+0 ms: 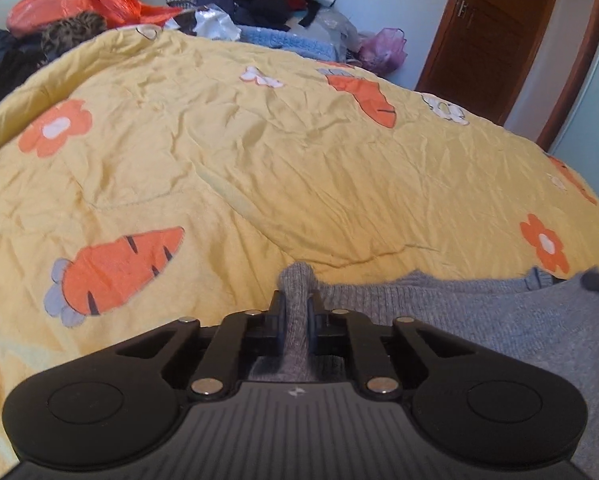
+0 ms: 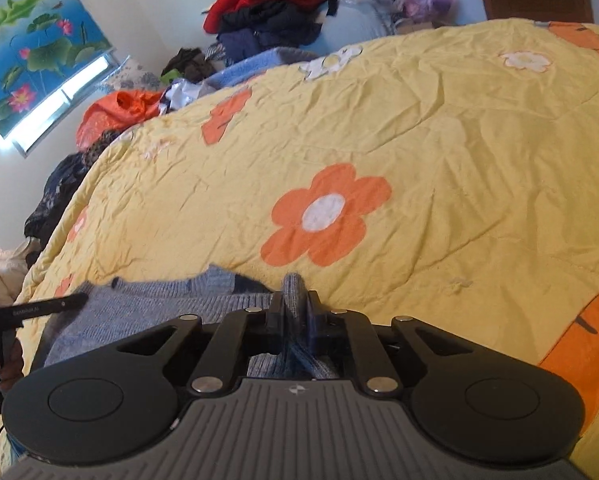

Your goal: Fold small clothes

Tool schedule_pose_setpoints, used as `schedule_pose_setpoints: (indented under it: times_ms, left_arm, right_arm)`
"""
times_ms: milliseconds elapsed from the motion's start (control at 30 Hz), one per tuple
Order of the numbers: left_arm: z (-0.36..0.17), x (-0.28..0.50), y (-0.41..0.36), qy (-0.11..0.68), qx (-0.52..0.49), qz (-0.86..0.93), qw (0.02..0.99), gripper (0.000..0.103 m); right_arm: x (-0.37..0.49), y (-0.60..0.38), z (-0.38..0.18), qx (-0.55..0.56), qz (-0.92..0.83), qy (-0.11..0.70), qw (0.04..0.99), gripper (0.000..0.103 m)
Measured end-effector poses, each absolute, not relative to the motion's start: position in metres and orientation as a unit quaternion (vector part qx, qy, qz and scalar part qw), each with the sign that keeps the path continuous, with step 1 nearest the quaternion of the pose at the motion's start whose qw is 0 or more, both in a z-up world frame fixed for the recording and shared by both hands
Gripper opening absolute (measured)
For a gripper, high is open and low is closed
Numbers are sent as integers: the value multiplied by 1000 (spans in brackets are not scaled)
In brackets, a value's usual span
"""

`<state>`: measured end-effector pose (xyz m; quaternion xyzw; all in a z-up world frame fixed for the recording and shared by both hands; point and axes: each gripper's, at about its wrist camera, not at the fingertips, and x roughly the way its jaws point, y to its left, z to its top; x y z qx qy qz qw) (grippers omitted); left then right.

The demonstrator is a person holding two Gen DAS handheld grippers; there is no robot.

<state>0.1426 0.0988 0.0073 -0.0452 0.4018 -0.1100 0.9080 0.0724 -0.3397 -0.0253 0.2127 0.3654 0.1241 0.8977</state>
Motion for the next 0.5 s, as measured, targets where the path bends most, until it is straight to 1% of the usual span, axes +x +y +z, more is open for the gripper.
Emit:
schedule_pose_setpoints:
  times_ms: [67,100,167,267,300,333,367,400,433,500]
  left_arm:
    - [5,145,99,405,-38,-106,907,9]
    - [2,147,99,405,-38,-105,907,9]
    - [2,147,98,402,-33,-104,909,9]
    - [2,149,100,404,-45,-102,908,9]
    - [2,148,100,404,-44,-101,908,10]
    - [3,148,99,403,-41,-97,909,12]
    - [5,147,99,403,-38,-93,909,12]
    - [8,145,99,403,-35,-87,910,13]
    - [12,143,99,402,-29,-79,912,16]
    - [25,137,96,387,-6,-54,920,23]
  right_arm:
    - [71,-352,-23,243,114,345,899,16]
    - [73,-356,-27,252,110,349,896,14]
    - [77,-353,-40,237,103,375,890,14]
    - [71,-349,-43,235,94,358,899,16]
    - [70,-349,-42,238,90,355,899,25]
    - [69,-349,-40,241,86,353,900,30]
    - [68,-348,-37,241,81,350,901,44]
    - [67,-347,-31,238,70,346,905,56]
    - [65,-346,-25,230,57,339,910,62]
    - [59,-342,-11,212,46,321,922,63]
